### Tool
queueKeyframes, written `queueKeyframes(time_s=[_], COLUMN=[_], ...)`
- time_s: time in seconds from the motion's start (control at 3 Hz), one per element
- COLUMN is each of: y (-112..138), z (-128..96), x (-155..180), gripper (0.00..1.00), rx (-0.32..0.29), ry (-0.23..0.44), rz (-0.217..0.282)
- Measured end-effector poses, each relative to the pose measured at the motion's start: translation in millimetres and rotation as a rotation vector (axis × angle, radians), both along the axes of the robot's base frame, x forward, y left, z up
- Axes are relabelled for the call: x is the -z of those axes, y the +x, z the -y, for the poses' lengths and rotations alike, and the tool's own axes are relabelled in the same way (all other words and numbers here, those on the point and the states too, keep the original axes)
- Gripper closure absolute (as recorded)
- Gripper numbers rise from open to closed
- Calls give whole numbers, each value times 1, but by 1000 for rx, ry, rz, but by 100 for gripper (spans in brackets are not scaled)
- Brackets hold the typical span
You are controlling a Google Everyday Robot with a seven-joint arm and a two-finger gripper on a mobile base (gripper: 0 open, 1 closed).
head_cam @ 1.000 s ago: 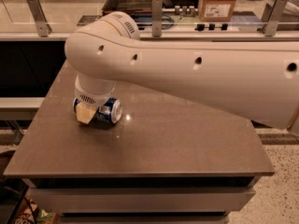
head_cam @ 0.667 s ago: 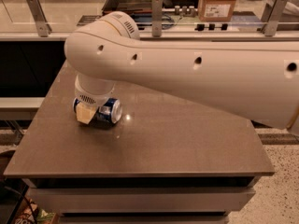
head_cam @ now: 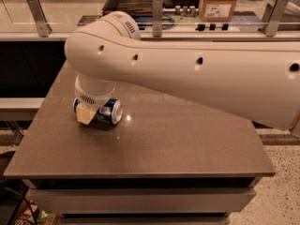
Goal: Knock pepsi can over
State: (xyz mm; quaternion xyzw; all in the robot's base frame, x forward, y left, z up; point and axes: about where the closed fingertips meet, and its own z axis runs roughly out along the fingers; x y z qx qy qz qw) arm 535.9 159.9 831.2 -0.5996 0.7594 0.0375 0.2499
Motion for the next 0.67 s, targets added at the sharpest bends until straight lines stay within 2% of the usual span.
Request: queueKeyframes(time_s=[0.33, 0.67], y=[-1, -1], z=[0, 0], x=[-1, -1], gripper=[0, 0], rx=[-1, -1], ry=[0, 0], rz=[1, 1])
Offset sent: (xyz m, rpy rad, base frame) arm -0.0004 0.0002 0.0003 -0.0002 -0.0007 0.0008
